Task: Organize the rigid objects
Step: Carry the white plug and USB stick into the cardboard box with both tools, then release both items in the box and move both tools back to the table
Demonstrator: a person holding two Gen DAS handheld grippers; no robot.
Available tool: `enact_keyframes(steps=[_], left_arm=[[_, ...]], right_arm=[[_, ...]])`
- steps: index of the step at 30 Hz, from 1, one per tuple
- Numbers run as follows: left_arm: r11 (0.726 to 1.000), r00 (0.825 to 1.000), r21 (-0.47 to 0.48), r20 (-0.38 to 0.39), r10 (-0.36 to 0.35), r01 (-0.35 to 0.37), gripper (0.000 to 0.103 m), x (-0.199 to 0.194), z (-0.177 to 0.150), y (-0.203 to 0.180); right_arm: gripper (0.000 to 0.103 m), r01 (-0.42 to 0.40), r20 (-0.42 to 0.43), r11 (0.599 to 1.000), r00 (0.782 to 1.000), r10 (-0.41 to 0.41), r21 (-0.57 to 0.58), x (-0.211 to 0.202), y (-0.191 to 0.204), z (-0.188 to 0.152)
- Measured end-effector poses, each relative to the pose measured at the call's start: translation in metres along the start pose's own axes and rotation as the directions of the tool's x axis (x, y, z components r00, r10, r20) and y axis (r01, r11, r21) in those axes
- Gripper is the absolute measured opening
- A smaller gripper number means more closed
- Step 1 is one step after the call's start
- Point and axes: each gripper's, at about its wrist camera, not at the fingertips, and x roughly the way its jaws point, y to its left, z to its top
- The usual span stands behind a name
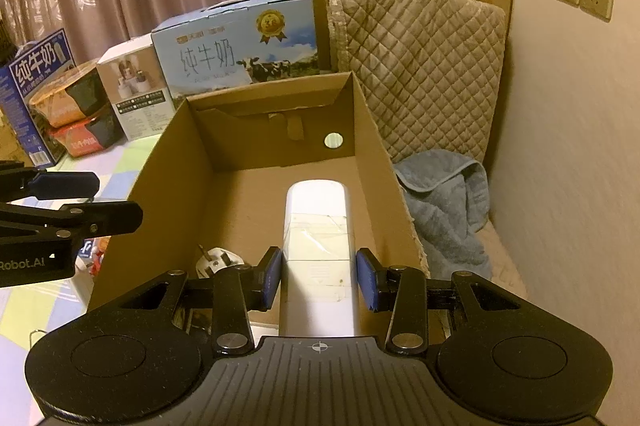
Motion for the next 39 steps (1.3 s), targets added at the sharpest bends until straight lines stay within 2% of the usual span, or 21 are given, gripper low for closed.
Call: enact_keyframes(steps=[1, 3, 4, 6, 12, 21, 30, 35, 39], left_arm=[[1.0, 1.0, -0.004, 0.004, 0.001, -0.001, 0.06, -0.002, 0.0, 0.002], [1.0, 1.0, -0.011, 0.009, 0.007, -0.007, 0.063, -0.006, -0.001, 0.005], [1.0, 1.0, -0.014, 0.012, 0.009, -0.009, 0.064, -0.01, -0.001, 0.007], [1.0, 1.0, -0.02, 0.019, 0.015, -0.014, 0.069, -0.017, -0.003, 0.01], [0.998, 0.998, -0.055, 0.041, 0.042, -0.04, 0.073, -0.049, -0.013, 0.021], [0.987, 0.991, -0.114, 0.059, 0.12, -0.112, 0.078, -0.116, -0.041, 0.05], [0.959, 0.974, -0.192, 0.05, 0.223, -0.21, 0.086, -0.186, -0.091, 0.093], [0.939, 0.96, -0.217, 0.031, 0.278, -0.265, 0.092, -0.215, -0.125, 0.109], [0.937, 0.955, -0.201, 0.015, 0.295, -0.286, 0.098, -0.23, -0.15, 0.115]], right_arm=[[0.04, -0.011, 0.01, 1.0, 1.0, 0.011, 0.005, -0.001, 0.0, 0.001], [0.067, -0.012, 0.041, 1.0, 0.999, 0.011, 0.023, -0.007, -0.001, 0.004], [0.07, -0.01, 0.066, 0.999, 0.998, 0.007, 0.035, -0.011, -0.002, 0.004], [0.07, -0.013, 0.091, 0.999, 0.996, 0.009, 0.046, -0.019, -0.001, 0.006], [0.07, -0.025, 0.122, 0.999, 0.992, 0.02, 0.046, -0.05, 0.009, 0.008], [0.071, -0.064, 0.153, 0.998, 0.986, 0.062, 0.006, -0.104, 0.051, -0.002], [0.073, -0.137, 0.174, 0.989, 0.974, 0.144, -0.05, -0.147, 0.108, -0.029], [0.074, -0.17, 0.156, 0.983, 0.971, 0.18, -0.075, -0.156, 0.135, -0.048], [0.074, -0.186, 0.123, 0.977, 0.972, 0.198, -0.1, -0.155, 0.153, -0.067]])
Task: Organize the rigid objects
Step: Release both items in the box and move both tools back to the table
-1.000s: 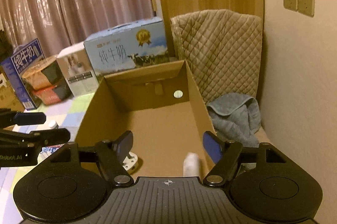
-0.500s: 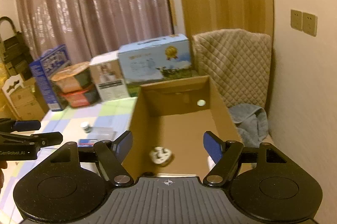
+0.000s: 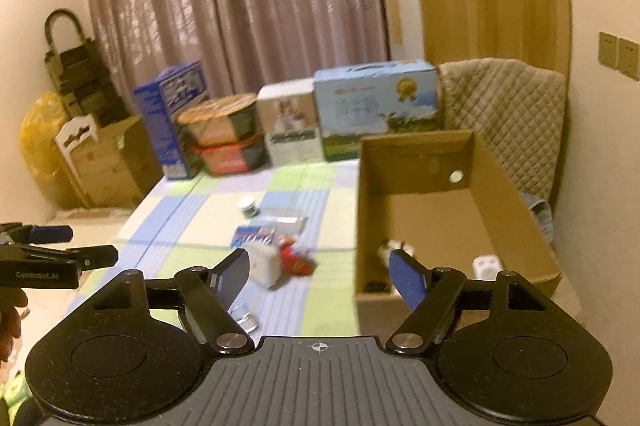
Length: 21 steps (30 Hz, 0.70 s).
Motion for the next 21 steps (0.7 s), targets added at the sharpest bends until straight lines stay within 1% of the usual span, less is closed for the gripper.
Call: enact_keyframes(steps=[6, 11, 15, 19, 21], left_arm=[[1.0, 1.0, 0.027, -0.021, -0.01, 0.01, 0.102, -0.006, -0.025, 0.012], [0.997, 0.999, 0.071, -0.039, -0.038, 0.041, 0.102, 0.0, -0.038, 0.01], [0.989, 0.995, 0.112, -0.043, -0.089, 0.093, 0.102, 0.008, -0.046, 0.008], [0.972, 0.989, 0.183, -0.065, -0.135, 0.145, 0.102, 0.021, -0.052, 0.002], [0.963, 0.983, 0.202, -0.074, -0.166, 0.177, 0.102, 0.029, -0.054, 0.001]], right_arm=[[0.074, -0.018, -0.049, 1.0, 0.999, 0.018, -0.004, 0.011, 0.017, -0.021], [0.074, -0.023, -0.079, 1.0, 0.997, 0.022, -0.015, 0.02, 0.023, -0.032], [0.074, -0.024, -0.097, 0.999, 0.995, 0.021, -0.027, 0.027, 0.025, -0.039], [0.074, -0.026, -0.117, 0.999, 0.993, 0.022, -0.037, 0.038, 0.027, -0.045], [0.074, -0.029, -0.126, 0.999, 0.992, 0.024, -0.04, 0.046, 0.028, -0.047]])
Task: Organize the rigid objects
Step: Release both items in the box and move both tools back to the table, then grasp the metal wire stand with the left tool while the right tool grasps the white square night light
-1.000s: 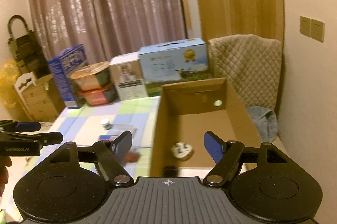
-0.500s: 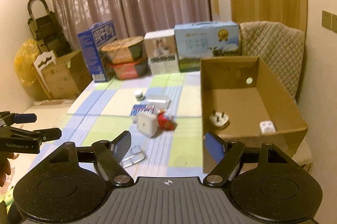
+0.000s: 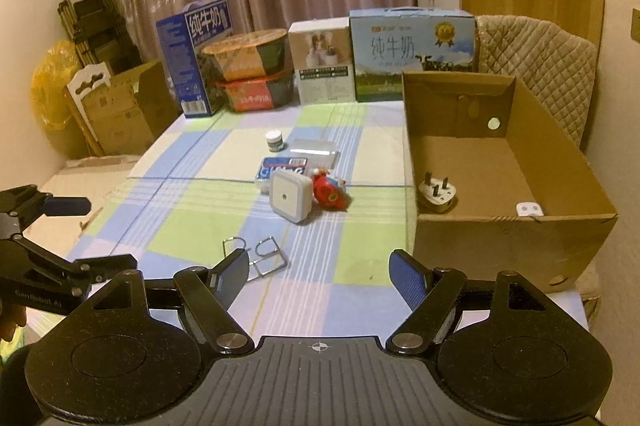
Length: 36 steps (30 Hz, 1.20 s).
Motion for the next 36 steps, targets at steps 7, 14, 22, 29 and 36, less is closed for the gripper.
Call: enact_keyframes(steps=[7, 14, 22, 29, 36], left_arm=[[0.997, 0.996, 0.0, -0.022, -0.083, 0.083, 0.102, 0.041, -0.003, 0.012], [0.99, 0.989, 0.023, -0.05, -0.137, 0.138, 0.102, 0.088, -0.006, 0.019], [0.975, 0.975, 0.058, -0.065, -0.212, 0.216, 0.102, 0.134, -0.016, 0.018], [0.966, 0.965, 0.052, -0.076, -0.249, 0.253, 0.089, 0.163, -0.017, 0.013], [0.959, 0.957, 0.053, -0.096, -0.273, 0.279, 0.062, 0.179, -0.014, 0.01]], right_arm=[[0.074, -0.012, -0.039, 1.0, 0.999, 0.012, -0.015, 0.036, 0.002, -0.003], [0.074, -0.022, -0.083, 1.0, 0.996, 0.022, 0.002, 0.081, -0.001, -0.006], [0.059, 0.004, -0.112, 1.0, 0.994, -0.004, -0.003, 0.124, -0.006, -0.01], [0.058, 0.013, -0.127, 1.0, 0.992, -0.011, 0.011, 0.145, -0.014, -0.014], [0.058, 0.028, -0.143, 0.999, 0.989, -0.024, 0.03, 0.151, -0.019, -0.018]])
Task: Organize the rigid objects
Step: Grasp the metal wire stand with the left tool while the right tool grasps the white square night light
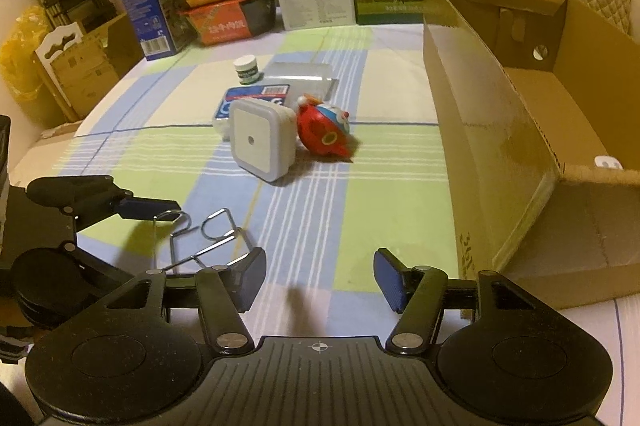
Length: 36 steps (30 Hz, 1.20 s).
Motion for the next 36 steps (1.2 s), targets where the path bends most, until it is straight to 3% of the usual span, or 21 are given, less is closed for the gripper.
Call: enact_keyframes(steps=[2, 8, 14, 20, 28, 32, 36], left_arm=[[1.0, 1.0, -0.004, 0.002, 0.002, -0.002, 0.056, 0.0, 0.0, -0.001], [0.998, 1.0, -0.051, 0.006, 0.021, -0.02, 0.055, -0.011, -0.001, -0.002], [0.979, 0.99, -0.165, 0.054, 0.129, -0.118, 0.055, -0.03, 0.001, 0.01], [0.937, 0.965, -0.267, 0.07, 0.253, -0.227, 0.055, -0.039, 0.0, 0.03], [0.844, 0.918, -0.421, 0.061, 0.391, -0.332, 0.055, -0.048, -0.004, 0.06], [0.823, 0.905, -0.445, 0.062, 0.421, -0.352, 0.055, -0.05, -0.006, 0.067], [0.818, 0.905, -0.457, 0.062, 0.421, -0.349, 0.055, -0.05, -0.007, 0.071]], right_arm=[[0.058, 0.003, 0.001, 1.0, 1.0, -0.003, -0.003, 0.0, 0.001, 0.0], [0.058, 0.029, 0.024, 0.998, 0.999, -0.028, -0.046, -0.002, 0.005, 0.0], [0.058, 0.024, 0.029, 0.997, 0.999, -0.022, -0.07, 0.0, 0.009, 0.001], [0.058, 0.008, 0.041, 0.995, 0.999, -0.004, -0.102, 0.007, 0.017, 0.007], [0.058, 0.001, 0.089, 0.979, 0.996, 0.018, -0.203, 0.03, 0.032, 0.028], [0.058, 0.02, 0.125, 0.961, 0.992, 0.015, -0.274, 0.044, 0.039, 0.04], [0.058, 0.0, 0.119, 0.96, 0.992, 0.035, -0.28, 0.062, 0.039, 0.05]])
